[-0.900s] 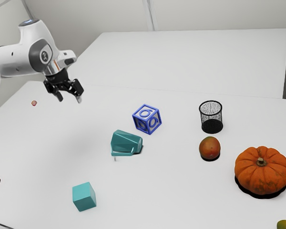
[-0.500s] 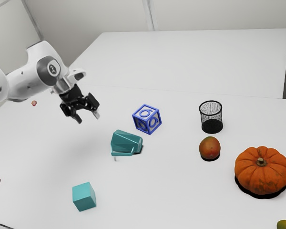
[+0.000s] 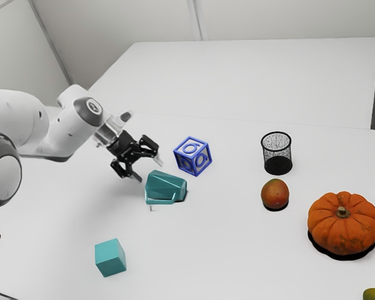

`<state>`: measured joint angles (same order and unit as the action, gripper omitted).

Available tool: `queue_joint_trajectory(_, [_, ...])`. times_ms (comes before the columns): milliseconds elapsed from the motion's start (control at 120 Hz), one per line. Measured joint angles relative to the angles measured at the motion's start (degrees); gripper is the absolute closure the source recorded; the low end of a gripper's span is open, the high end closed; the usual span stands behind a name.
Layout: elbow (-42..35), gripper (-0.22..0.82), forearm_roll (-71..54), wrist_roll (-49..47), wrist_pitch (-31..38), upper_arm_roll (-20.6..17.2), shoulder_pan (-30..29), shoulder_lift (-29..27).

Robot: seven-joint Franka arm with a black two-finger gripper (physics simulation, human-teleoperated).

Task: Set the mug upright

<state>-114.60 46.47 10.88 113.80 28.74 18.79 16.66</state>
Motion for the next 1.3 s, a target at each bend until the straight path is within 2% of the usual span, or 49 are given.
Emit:
queue_joint_trajectory(525, [0.0, 0.02, 10.3, 1.1, 1.0, -0.1, 1.0, 3.3])
queue_joint_trajectory(675, [0.0, 0.17, 11.0, 1.6, 1.0, -0.2, 1.2, 3.5])
queue_joint_trajectory(950, [0.1, 0.57, 12.0, 2.4, 1.1, -0.3, 1.6, 3.5])
queue_joint_trajectory(1300, [0.2, 0.73, 13.3, 3.1, 1.2, -0.4, 2.1, 2.2])
